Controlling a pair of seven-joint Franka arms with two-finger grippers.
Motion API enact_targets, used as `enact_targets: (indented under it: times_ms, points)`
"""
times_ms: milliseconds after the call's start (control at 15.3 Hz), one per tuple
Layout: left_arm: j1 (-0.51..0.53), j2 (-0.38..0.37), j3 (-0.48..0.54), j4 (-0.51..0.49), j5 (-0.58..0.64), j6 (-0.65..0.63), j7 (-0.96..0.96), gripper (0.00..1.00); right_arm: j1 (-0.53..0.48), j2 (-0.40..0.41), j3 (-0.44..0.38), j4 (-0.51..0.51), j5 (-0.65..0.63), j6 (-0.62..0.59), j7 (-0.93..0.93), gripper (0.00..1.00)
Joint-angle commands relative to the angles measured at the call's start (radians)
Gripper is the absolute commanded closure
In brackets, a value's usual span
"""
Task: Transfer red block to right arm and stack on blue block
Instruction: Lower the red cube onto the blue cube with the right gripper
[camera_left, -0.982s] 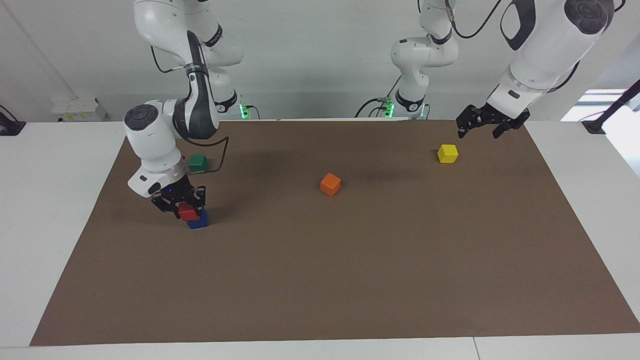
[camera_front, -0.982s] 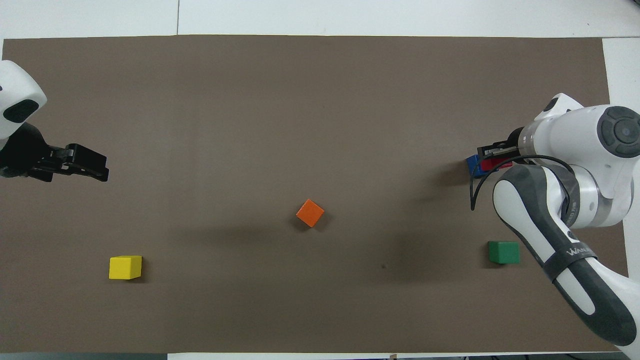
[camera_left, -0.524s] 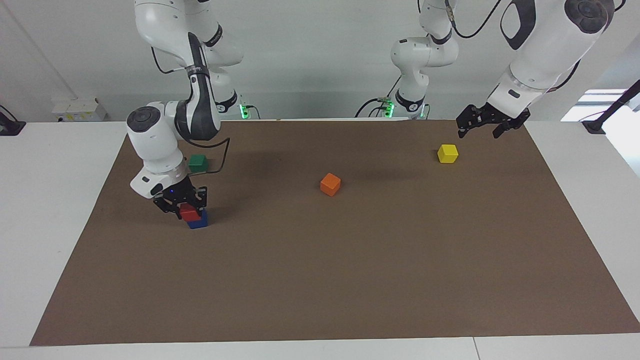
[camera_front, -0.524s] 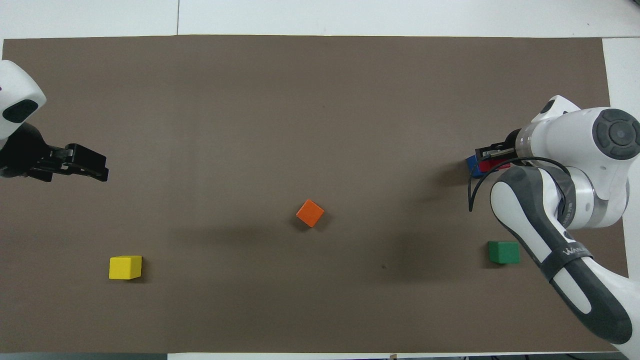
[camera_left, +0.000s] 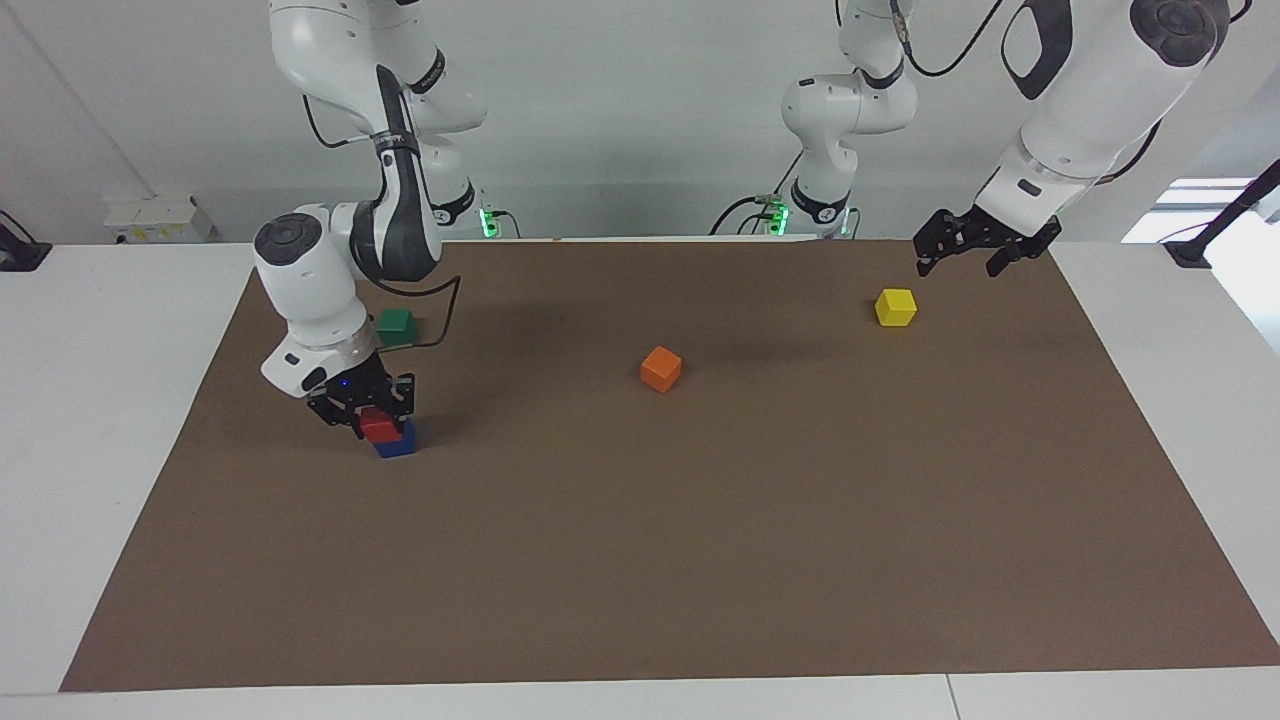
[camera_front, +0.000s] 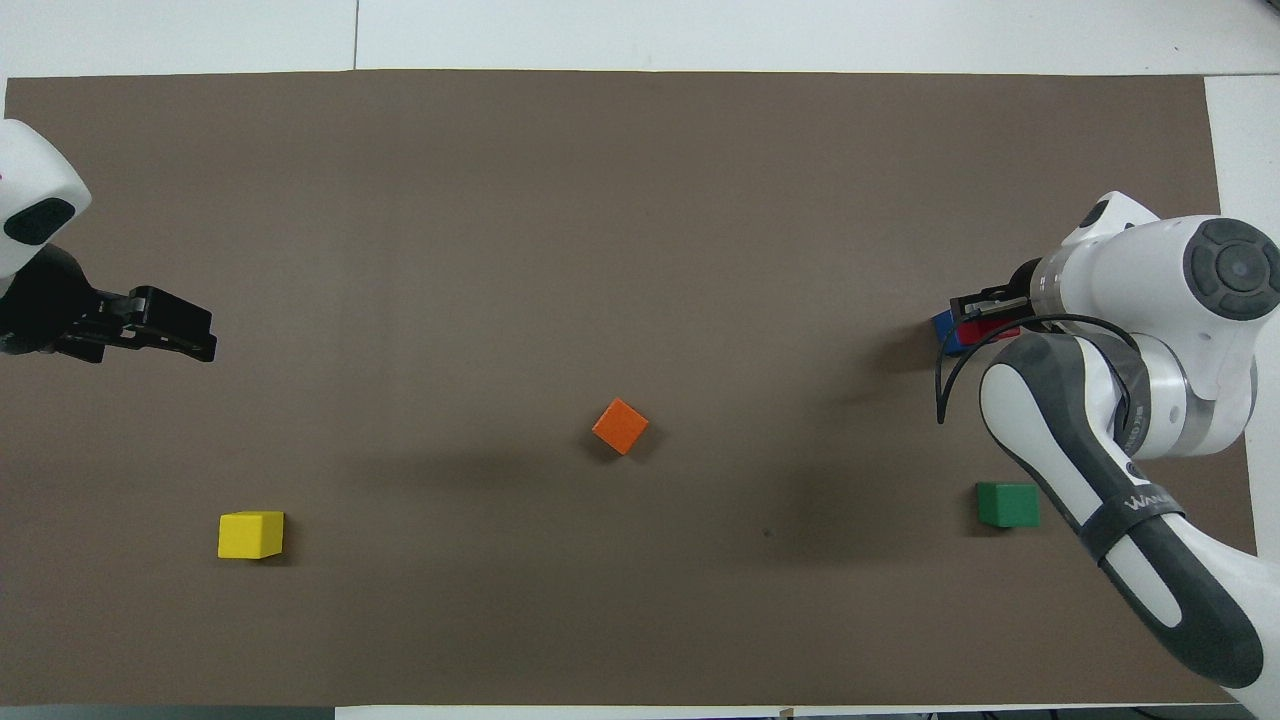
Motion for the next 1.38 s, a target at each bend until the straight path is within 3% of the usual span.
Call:
enact_targets:
  times_ms: [0,982,1048,1244,1310]
  points:
    - [-0.015,-0.017,0.015,-0.02,0.004,0.019,-0.01,0.0,-0.007,-0.005,0.006,-0.018,-0.02,0.029,-0.021,1.0]
    - [-0.015,-0.018,0.014,-0.023,0.003,0.021,-0.01,0.0,-0.01,0.01,0.006,-0.018,-0.02,0.037,-0.028,1.0]
    - [-0.015,-0.018,0.014,-0.023,0.004,0.021,-0.01,0.0,-0.01,0.01,0.006,-0.017,-0.02,0.035,-0.027,0.91]
    - [-0.015,-0.018,0.015,-0.023,0.003,0.021,-0.01,0.0,-0.01,0.01,0.006,-0.017,-0.02,0.034,-0.025,0.11]
    - [-0.015,-0.018,0.015,-0.023,0.003,0.021,-0.01,0.0,-0.01,0.01,0.006,-0.017,-0.02,0.032,-0.025,0.0]
